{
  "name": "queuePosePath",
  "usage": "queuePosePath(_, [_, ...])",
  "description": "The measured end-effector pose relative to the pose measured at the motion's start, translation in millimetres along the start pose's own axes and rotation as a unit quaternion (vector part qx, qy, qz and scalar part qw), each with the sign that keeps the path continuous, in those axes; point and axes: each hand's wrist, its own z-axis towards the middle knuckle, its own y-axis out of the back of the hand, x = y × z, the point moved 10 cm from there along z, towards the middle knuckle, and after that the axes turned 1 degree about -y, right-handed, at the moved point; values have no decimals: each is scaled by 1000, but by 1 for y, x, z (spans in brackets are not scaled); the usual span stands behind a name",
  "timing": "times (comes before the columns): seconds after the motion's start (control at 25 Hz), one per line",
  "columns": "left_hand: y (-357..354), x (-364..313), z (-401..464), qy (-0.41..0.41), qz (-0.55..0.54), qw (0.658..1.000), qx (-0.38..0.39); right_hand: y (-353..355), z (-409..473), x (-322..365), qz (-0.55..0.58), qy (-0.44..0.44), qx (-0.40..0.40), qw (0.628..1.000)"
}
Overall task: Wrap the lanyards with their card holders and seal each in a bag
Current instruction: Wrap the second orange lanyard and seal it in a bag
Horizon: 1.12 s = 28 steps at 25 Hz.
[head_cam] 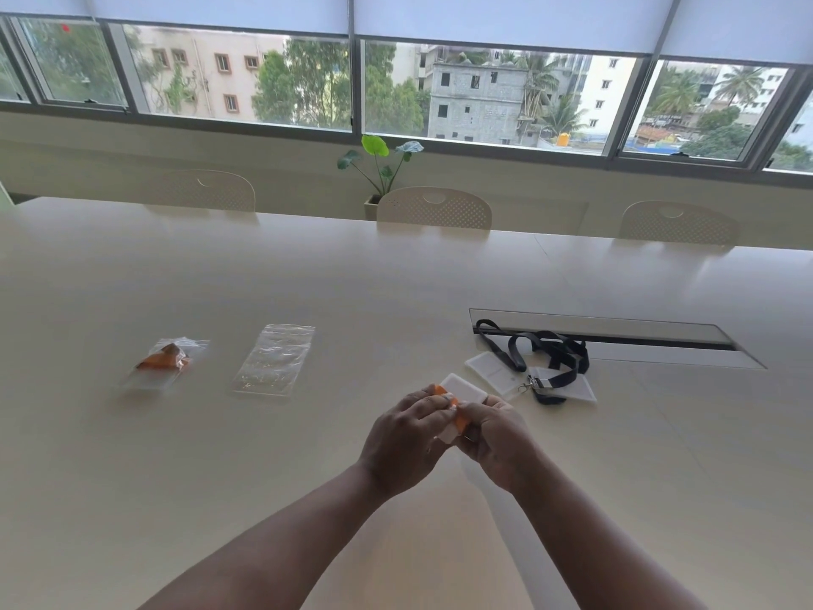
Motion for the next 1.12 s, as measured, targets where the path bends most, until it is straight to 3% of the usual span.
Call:
queuePosePath(0.24, [-31, 28, -7, 128, -100, 981, 108, 23, 9, 9, -25, 23, -37, 999])
queuePosePath(0.4, [-54, 32, -12, 145, -108, 964, 196, 42, 18, 21, -102, 46, -68, 991])
queuePosePath(0.68, [-64, 32, 10, 136, -87, 970, 185, 48, 32, 42, -303, 43, -59, 950])
queuePosePath(0.8, [-74, 33, 11, 133, -34, 966, 221, 49, 38, 45, -368, 47, -68, 926])
queuePosePath(0.88, [-79, 36, 10, 131, -8, 963, 236, 48, 41, 47, -439, 70, -80, 892])
queuePosePath(1.0, [-82, 39, 10, 135, -3, 961, 243, 43, 39, 46, -599, 129, -106, 783])
queuePosePath(1.12, [-86, 42, 9, 144, 0, 957, 251, 41, 30, 36, -632, 183, -145, 739])
